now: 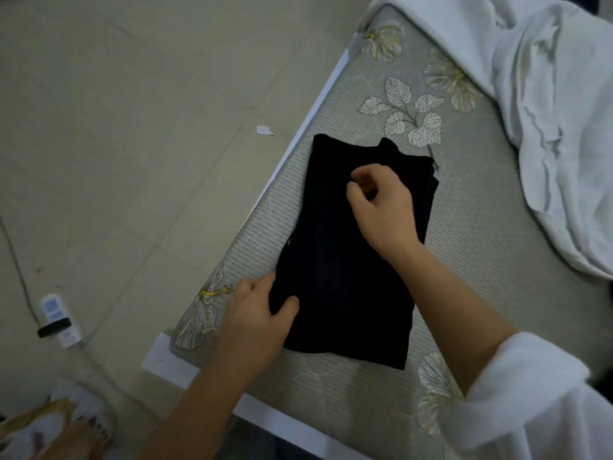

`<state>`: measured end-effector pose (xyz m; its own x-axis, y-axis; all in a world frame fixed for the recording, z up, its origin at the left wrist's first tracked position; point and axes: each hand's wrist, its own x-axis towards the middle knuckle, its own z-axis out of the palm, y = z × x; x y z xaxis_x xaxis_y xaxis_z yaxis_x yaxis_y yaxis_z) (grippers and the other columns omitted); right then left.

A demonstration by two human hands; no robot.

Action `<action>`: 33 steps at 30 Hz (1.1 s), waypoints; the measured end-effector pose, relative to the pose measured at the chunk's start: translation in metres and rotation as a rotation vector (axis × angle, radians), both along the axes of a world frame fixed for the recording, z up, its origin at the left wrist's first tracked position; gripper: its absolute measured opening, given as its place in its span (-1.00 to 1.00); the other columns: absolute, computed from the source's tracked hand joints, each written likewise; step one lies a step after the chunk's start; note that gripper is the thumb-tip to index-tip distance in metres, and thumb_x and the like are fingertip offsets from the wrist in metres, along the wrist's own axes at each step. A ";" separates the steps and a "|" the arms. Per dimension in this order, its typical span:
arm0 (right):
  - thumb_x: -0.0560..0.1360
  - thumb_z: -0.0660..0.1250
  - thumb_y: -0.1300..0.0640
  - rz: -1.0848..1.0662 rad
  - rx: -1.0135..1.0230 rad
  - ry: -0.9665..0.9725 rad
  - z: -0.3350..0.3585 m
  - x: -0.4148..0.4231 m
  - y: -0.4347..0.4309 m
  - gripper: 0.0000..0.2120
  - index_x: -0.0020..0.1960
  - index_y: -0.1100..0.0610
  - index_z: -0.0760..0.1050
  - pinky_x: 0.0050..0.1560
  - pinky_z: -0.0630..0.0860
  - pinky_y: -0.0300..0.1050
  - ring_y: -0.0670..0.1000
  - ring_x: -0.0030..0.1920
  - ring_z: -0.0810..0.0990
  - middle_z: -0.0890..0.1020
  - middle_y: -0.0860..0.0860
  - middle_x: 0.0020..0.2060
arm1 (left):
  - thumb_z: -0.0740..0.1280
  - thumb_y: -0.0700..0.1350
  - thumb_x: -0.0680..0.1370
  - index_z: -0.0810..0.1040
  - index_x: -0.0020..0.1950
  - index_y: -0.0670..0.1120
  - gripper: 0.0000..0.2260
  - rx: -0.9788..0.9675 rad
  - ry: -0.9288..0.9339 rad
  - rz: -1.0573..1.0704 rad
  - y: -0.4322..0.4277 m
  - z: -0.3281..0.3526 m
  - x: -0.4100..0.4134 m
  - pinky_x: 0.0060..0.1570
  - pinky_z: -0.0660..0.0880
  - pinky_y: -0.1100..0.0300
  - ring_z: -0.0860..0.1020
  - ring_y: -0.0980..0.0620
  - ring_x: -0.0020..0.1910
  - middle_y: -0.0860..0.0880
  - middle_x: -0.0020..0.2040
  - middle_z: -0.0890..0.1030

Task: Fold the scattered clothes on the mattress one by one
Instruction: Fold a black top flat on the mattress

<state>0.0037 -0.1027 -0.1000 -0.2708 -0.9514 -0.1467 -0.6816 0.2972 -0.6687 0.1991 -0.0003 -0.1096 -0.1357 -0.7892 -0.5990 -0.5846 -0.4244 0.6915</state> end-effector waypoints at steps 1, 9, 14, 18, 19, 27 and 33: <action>0.50 0.30 0.13 -0.051 -0.044 0.029 -0.001 -0.007 0.010 -0.79 0.12 0.10 0.52 0.08 0.44 -0.21 -0.09 0.02 0.51 0.52 -0.05 0.00 | 0.29 0.13 0.50 0.40 0.34 0.16 -0.59 0.031 0.043 0.026 -0.001 -0.001 -0.001 0.16 0.43 0.14 0.46 0.12 0.08 0.09 0.06 0.47; 0.39 0.46 -0.14 -0.567 0.346 -0.193 -0.014 -0.056 0.100 -0.42 0.26 0.11 0.34 0.02 0.50 -0.15 0.02 0.13 0.54 0.51 0.02 0.13 | 0.38 -0.09 0.51 0.26 0.33 0.14 -0.53 0.133 0.186 0.045 -0.003 0.000 -0.017 -0.09 0.41 0.43 0.50 0.31 0.00 0.26 0.05 0.50; 0.33 0.53 -0.05 -0.340 0.530 -0.368 -0.005 -0.073 0.106 -0.45 0.20 0.08 0.39 -0.08 0.57 -0.15 -0.04 -0.01 0.62 0.60 -0.04 0.02 | 0.39 -0.17 0.50 0.42 0.10 0.12 -0.72 0.269 0.228 0.122 0.000 0.004 -0.026 -0.20 0.46 0.40 0.56 0.25 -0.07 0.18 -0.01 0.58; 0.35 0.51 0.24 -0.145 0.772 -0.349 0.009 -0.098 0.111 -0.55 0.17 0.16 0.41 0.03 0.61 0.10 0.13 0.00 0.65 0.63 0.13 0.01 | 0.39 -0.19 0.50 0.52 0.10 0.03 -0.77 0.394 0.219 0.077 0.016 0.016 -0.036 -0.31 0.47 0.44 0.59 0.20 -0.16 0.11 -0.10 0.62; 0.36 0.48 0.28 -0.127 0.771 -0.341 0.012 -0.103 0.115 -0.61 0.13 0.18 0.44 0.05 0.61 0.10 0.14 0.00 0.65 0.64 0.16 -0.01 | 0.40 -0.18 0.49 0.52 0.13 0.01 -0.76 0.433 0.218 0.054 0.022 0.018 -0.039 -0.30 0.48 0.43 0.60 0.18 -0.14 0.10 -0.09 0.62; 0.38 0.48 0.29 -0.500 0.299 -0.392 0.015 -0.151 0.163 -0.69 0.08 0.14 0.51 -0.19 0.55 -0.18 -0.02 -0.22 0.64 0.65 0.06 -0.14 | 0.44 0.03 0.48 0.55 -0.01 0.12 -0.87 0.628 0.347 -0.071 0.112 0.012 -0.122 0.01 0.51 0.33 0.61 0.15 0.03 0.11 0.02 0.65; 0.40 0.49 0.10 -0.759 0.243 -0.235 0.002 -0.161 0.227 -0.52 0.25 0.16 0.43 0.12 0.47 -0.08 -0.01 0.11 0.49 0.51 -0.01 0.10 | 0.22 0.26 0.53 0.52 0.02 -0.15 -0.54 0.718 0.018 -0.467 0.117 0.026 -0.172 0.05 0.52 0.07 0.61 -0.05 -0.04 -0.08 -0.07 0.61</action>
<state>-0.1575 0.1246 -0.0985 -0.7629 -0.4569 -0.4574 -0.0880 0.7743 -0.6266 0.0270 0.1170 -0.0840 -0.3668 -0.0799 -0.9269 -0.7998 -0.4818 0.3580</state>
